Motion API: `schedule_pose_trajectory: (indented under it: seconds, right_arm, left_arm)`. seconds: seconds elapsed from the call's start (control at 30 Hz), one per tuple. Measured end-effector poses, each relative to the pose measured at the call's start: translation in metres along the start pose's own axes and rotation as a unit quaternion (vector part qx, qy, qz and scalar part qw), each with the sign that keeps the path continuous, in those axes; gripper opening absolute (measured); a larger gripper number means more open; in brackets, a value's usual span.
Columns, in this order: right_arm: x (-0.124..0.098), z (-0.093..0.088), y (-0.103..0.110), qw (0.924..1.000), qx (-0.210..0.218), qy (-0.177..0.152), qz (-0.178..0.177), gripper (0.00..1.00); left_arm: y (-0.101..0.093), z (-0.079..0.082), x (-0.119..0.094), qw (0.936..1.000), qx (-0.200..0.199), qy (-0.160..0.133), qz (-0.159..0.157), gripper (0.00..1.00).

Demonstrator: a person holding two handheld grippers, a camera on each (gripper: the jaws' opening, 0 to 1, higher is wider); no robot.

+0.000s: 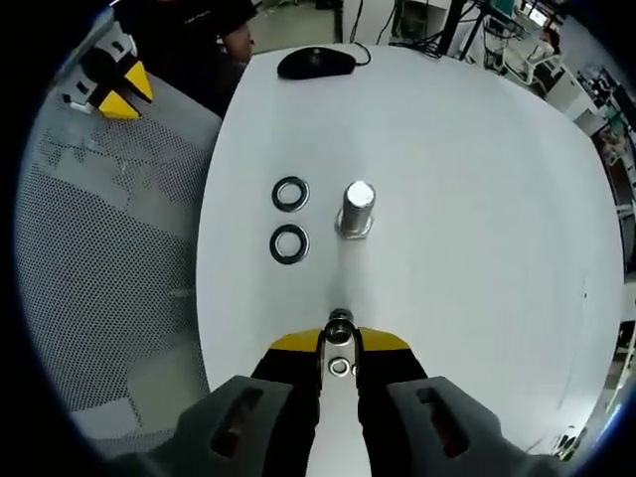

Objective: Place the washer onto the threaded stud by aligning its center hole with the stud, sliding it down to the base, and recovering from edge contact or off-axis alignment until the washer reaches the visible bottom stop.

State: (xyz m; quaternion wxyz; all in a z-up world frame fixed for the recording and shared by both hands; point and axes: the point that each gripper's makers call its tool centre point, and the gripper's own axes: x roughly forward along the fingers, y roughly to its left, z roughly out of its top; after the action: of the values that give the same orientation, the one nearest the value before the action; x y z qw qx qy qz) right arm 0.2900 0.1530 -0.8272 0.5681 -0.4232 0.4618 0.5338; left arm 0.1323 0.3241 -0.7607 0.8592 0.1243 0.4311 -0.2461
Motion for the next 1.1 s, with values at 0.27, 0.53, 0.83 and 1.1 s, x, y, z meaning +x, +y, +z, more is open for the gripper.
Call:
schedule_pose_trajectory:
  seconds: [0.27, 0.53, 0.83, 1.1]
  right_arm:
    - [0.011, -0.005, 0.002, 0.9999, -0.002, 0.004, 0.009, 0.13]
    - [0.017, -0.006, 0.005, 0.9998, -0.009, 0.009, 0.014, 0.13]
    - [0.026, -0.007, 0.005, 0.9997, -0.016, 0.016, 0.009, 0.13]
    - [0.030, -0.007, 0.003, 0.9996, -0.022, 0.019, 0.006, 0.14]
  left_arm:
    - [0.000, 0.000, 0.000, 1.0000, 0.000, 0.002, -0.001, 0.06]
    - [0.001, 0.000, 0.000, 1.0000, -0.001, 0.002, -0.002, 0.06]
    - [0.001, 0.000, 0.000, 1.0000, -0.001, 0.002, -0.003, 0.06]
    - [0.001, 0.000, -0.001, 1.0000, 0.000, 0.002, -0.003, 0.06]
